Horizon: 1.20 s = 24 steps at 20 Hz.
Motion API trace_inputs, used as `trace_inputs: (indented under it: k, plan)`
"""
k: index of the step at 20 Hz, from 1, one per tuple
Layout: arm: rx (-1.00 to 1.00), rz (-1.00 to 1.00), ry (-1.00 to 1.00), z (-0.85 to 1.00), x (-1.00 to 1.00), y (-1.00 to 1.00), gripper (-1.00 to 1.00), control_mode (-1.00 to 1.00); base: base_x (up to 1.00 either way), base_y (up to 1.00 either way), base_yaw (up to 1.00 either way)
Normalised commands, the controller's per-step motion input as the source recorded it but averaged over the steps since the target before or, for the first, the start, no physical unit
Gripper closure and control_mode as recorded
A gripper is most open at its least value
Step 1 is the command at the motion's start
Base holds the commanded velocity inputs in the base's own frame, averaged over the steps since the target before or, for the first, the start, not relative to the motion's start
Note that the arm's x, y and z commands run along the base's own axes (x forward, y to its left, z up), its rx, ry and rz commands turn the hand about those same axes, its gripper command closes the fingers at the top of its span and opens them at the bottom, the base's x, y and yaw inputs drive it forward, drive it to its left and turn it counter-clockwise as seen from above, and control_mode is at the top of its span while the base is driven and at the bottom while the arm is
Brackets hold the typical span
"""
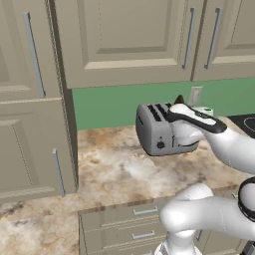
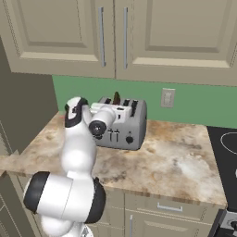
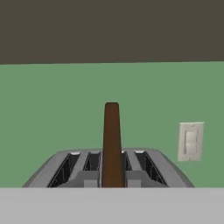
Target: Start the toaster. Once the lever pops up, take the bread to the plate on the dining counter.
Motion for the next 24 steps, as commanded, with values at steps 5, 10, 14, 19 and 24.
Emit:
trace_inputs:
  k: [5,10,14,19,24]
  plan:
    - [0.0,0.0,0.01,0.59,-0.58,0.0,1.0,-1.0,0.0,0.0,0.0]
    - [0.0,0.0,0.03,0.72,-0.58,0.0,1.0,-1.0,0.0,0.0,0.0]
    - [0.0,0.0,0.04,0.76,-0.67,-0.05,1.0,-1.0,0.0,0.0,0.0]
    - [0.0,0.0,0.11,0.73,-0.75,-0.04,1.0,-1.0,0.0,0.0,0.0]
    - [0.0,-0.01,0.26,0.41,-0.9,0.0,1.0,-1.0,0.0,0.0,0.0]
